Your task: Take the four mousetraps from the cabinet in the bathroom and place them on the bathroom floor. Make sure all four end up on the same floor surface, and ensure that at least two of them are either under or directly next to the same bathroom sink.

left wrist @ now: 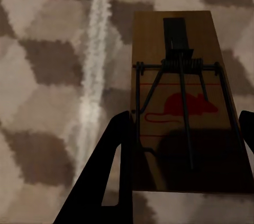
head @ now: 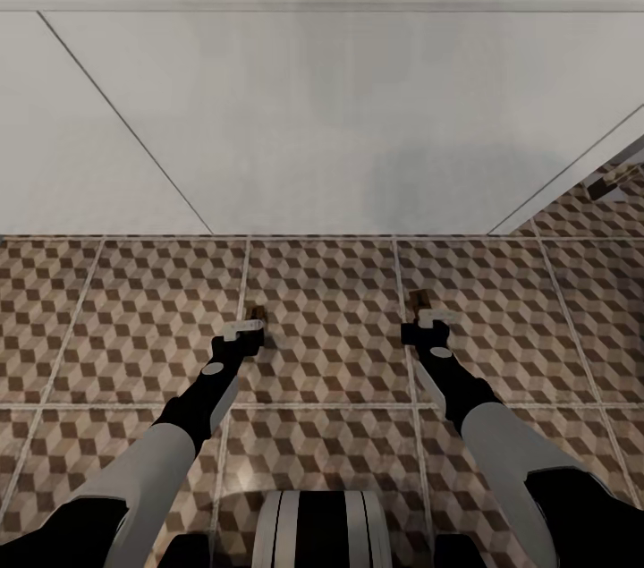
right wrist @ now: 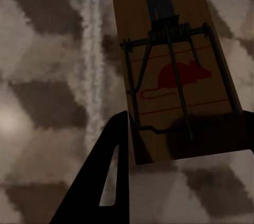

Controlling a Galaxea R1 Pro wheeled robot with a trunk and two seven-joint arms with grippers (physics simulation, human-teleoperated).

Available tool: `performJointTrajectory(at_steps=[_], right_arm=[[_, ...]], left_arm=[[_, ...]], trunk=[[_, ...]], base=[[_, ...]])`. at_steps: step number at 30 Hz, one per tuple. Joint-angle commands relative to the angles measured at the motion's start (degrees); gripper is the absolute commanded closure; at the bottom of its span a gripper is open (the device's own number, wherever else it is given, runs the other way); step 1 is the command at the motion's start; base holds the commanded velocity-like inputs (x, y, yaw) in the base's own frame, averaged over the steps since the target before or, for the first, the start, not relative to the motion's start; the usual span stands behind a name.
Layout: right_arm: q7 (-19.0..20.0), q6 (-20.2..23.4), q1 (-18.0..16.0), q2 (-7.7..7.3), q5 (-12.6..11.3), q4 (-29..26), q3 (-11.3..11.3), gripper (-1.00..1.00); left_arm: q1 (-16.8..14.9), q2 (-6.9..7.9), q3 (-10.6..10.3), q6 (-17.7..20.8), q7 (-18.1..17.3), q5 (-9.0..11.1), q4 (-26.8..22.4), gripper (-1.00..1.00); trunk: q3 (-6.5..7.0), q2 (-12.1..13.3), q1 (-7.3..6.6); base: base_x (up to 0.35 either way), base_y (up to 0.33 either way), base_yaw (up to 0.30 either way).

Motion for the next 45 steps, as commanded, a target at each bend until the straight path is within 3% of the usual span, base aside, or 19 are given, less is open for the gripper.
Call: performJointTrajectory(at_steps=[1,14,23,45], right_arm=[[-0.4,-0.2,0.0,-0.05,-0.4,0.1,0.4,1.00],[-0.4,-0.3,0.0,-0.03,-0.7,0.1,0.4,1.00],[-0.4,-0.3,0.0,-0.06,-1.7,0.1,0.4,1.00],[-0.5,-1.1,0.0,0.16,-1.8,0.1,0.4,1.00]], left_arm=[[0.0,0.02,-0.1,-0.2,0.3,0.1,0.1,1.00],[0.0,0.07,0.0,-0.7,0.3,-0.4,2.3,1.00],[0.0,0.07,-0.1,-3.8,0.3,-0.7,2.2,1.00],[0.0,0.15,-0.2,-5.8,0.4,-1.3,1.2,1.00]], trunk=[[-0.03,0.0,-0.01],[-0.03,0.0,-0.01],[-0.03,0.0,-0.01],[-0.03,0.0,-0.01]], base=[[0.000,0.000,0.000],[0.000,0.000,0.000],[0.000,0.000,0.000],[0.000,0.000,0.000]])
